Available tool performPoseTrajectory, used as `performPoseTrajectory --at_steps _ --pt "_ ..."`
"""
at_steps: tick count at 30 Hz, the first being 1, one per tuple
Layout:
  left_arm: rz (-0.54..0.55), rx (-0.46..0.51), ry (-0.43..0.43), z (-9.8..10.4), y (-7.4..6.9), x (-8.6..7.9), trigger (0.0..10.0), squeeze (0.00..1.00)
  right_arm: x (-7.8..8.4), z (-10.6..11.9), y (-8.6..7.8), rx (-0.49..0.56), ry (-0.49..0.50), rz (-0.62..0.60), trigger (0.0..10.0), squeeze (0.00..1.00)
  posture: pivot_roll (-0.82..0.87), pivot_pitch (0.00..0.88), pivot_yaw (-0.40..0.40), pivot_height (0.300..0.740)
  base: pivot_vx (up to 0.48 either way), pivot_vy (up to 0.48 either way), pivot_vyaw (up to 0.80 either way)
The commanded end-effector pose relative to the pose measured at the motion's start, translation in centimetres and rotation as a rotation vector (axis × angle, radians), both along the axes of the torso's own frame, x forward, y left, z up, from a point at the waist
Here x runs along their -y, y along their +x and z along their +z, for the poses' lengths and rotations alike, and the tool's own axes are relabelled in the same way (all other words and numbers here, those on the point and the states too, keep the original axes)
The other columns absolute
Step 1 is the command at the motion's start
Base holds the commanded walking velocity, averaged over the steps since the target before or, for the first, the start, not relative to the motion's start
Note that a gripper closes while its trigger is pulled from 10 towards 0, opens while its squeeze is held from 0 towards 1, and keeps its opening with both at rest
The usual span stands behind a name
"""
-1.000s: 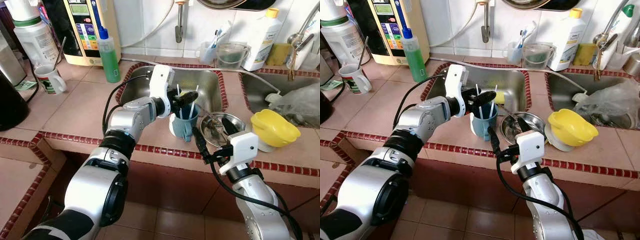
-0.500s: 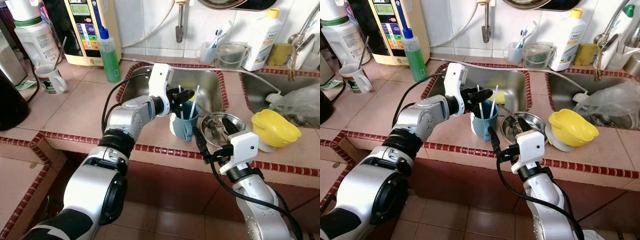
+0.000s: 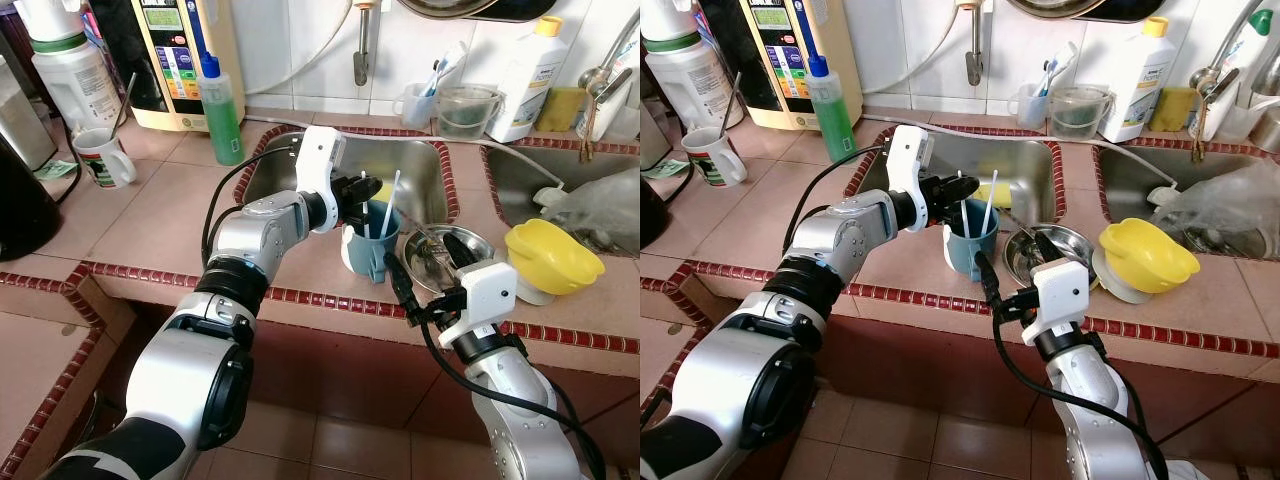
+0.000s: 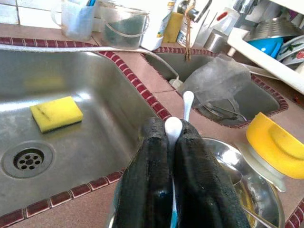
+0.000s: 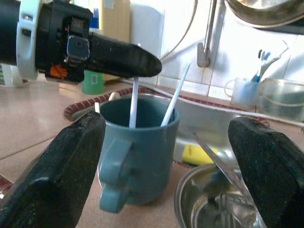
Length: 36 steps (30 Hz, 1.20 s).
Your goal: Kitchen organization
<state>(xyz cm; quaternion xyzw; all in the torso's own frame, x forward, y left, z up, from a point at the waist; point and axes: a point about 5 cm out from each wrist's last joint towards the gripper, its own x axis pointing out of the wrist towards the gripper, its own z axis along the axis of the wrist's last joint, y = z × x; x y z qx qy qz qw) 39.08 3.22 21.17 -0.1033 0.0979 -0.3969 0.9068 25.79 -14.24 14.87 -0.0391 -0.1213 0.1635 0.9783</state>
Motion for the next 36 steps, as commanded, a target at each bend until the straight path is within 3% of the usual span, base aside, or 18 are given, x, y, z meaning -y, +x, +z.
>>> performPoseTrajectory --at_steps 1,21,22,26,36 --pt "-0.005 0.008 0.003 0.7 0.2 -0.2 0.0 0.0 0.0 0.6 -0.1 0.021 -0.005 0.008 10.0 0.0 -0.05 0.0 0.073 0.74 0.0 0.0 0.0" --pt "0.002 0.013 -0.03 1.6 0.4 -0.5 0.0 0.0 -0.3 0.5 0.1 0.021 -0.01 0.023 10.0 0.0 -0.05 0.0 0.066 0.74 0.0 0.0 0.0" --pt "0.002 0.018 -0.029 1.8 0.5 -0.6 10.0 0.0 -0.3 0.5 0.1 0.02 -0.011 0.024 10.0 0.0 -0.05 0.0 0.062 0.74 0.0 0.0 0.0" --pt "0.004 0.019 -0.036 2.1 0.5 -0.6 10.0 0.0 -0.3 0.5 0.1 0.019 -0.013 0.024 10.0 0.0 -0.05 0.0 0.062 0.74 0.0 0.0 0.0" --pt "-0.013 0.113 -0.044 5.8 0.9 -1.0 10.0 0.0 -0.2 0.3 0.2 0.014 -0.021 0.034 10.0 0.0 -0.04 0.0 0.063 0.74 0.0 0.0 0.0"
